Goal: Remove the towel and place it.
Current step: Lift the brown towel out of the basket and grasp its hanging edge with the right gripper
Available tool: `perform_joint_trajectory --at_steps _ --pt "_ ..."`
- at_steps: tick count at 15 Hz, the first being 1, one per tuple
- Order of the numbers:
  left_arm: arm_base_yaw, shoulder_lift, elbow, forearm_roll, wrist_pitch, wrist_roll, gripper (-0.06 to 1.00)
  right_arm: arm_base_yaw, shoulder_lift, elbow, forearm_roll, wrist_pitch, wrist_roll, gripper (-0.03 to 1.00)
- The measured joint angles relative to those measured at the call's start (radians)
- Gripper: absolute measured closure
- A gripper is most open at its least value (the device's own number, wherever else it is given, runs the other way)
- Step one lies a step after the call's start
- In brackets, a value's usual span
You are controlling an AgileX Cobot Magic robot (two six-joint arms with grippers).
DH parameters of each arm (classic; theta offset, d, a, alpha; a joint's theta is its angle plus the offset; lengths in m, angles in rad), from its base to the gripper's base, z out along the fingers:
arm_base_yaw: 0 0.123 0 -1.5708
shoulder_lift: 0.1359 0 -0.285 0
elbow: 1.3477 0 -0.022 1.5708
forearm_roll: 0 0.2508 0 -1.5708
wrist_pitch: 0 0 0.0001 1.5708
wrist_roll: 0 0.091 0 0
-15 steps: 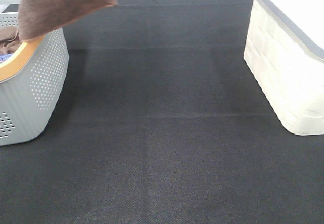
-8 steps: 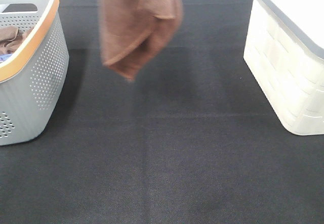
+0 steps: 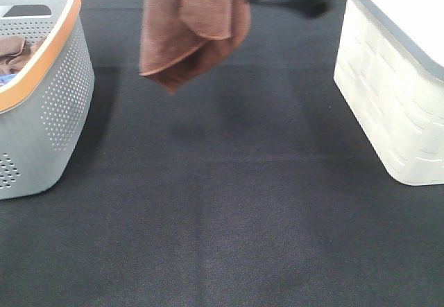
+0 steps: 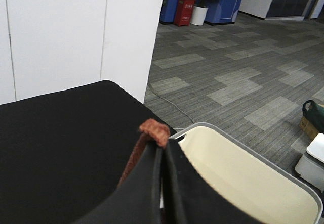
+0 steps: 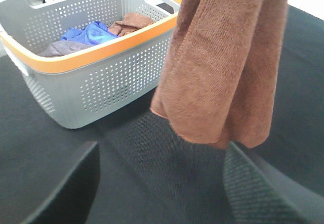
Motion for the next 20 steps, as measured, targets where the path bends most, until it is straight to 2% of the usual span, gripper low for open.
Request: perform_joint_trajectory --at_steps 4,11,20 --pt "0.0 0.0 0.0 0.0 -0.009 0.0 0.94 0.099 0.154 -0.015 0.004 -0.239 -0.015 0.3" --pt "0.0 0.0 0.0 0.0 -0.009 0.0 0.94 0.101 0.267 -0.015 0.058 -0.489 0.031 0.3" --pt "0.0 0.0 0.0 0.0 -0.009 0.0 0.94 0.101 0.324 -0.015 0.062 -0.546 0.049 0.3"
